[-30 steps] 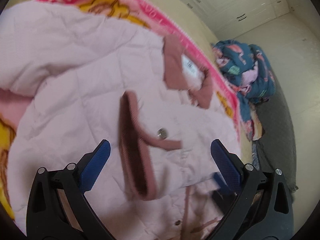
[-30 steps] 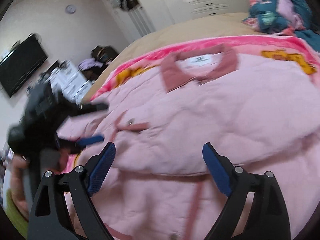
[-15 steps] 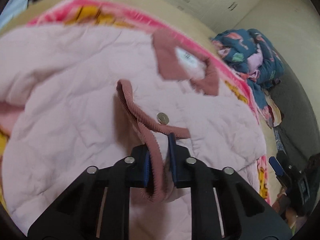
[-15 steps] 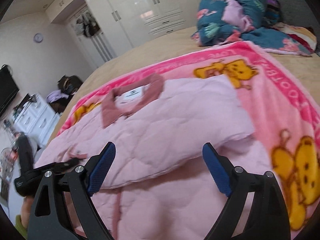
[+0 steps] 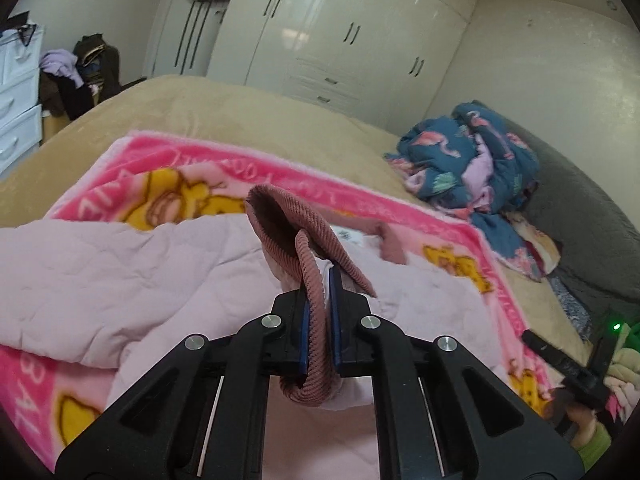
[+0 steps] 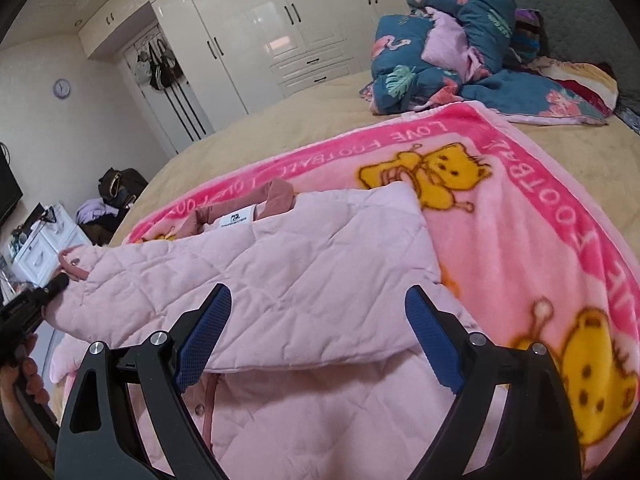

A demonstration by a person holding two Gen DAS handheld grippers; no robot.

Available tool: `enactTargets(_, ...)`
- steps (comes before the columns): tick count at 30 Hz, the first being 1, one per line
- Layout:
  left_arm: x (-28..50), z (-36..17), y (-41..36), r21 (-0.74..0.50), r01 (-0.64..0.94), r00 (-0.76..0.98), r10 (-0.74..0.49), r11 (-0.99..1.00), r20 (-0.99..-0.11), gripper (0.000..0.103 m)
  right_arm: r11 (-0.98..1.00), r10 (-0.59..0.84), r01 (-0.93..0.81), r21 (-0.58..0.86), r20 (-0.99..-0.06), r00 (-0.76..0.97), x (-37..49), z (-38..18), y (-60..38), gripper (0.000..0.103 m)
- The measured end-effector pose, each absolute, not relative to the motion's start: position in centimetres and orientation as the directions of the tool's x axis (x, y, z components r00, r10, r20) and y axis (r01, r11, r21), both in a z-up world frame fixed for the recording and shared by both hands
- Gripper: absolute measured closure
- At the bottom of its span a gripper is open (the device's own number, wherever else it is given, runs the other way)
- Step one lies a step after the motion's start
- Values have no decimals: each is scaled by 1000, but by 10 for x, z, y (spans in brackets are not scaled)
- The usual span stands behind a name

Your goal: Fold large clothes

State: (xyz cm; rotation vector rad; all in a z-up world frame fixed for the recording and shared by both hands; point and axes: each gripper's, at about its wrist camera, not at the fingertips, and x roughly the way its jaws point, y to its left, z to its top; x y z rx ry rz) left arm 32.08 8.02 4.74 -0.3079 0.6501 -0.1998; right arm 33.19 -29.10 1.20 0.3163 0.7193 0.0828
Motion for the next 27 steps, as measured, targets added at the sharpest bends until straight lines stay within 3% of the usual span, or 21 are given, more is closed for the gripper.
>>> enactTargets(9, 342, -13, 102, -347, -16, 696, -238, 938, -678, 101, 967, 194, -11, 256, -704, 683, 370, -13, -266, 15)
enactTargets(27, 346, -48, 107, -333, -54, 633, -226, 941, -740, 97, 983, 100, 68, 171, -808, 580, 399, -71, -273, 15)
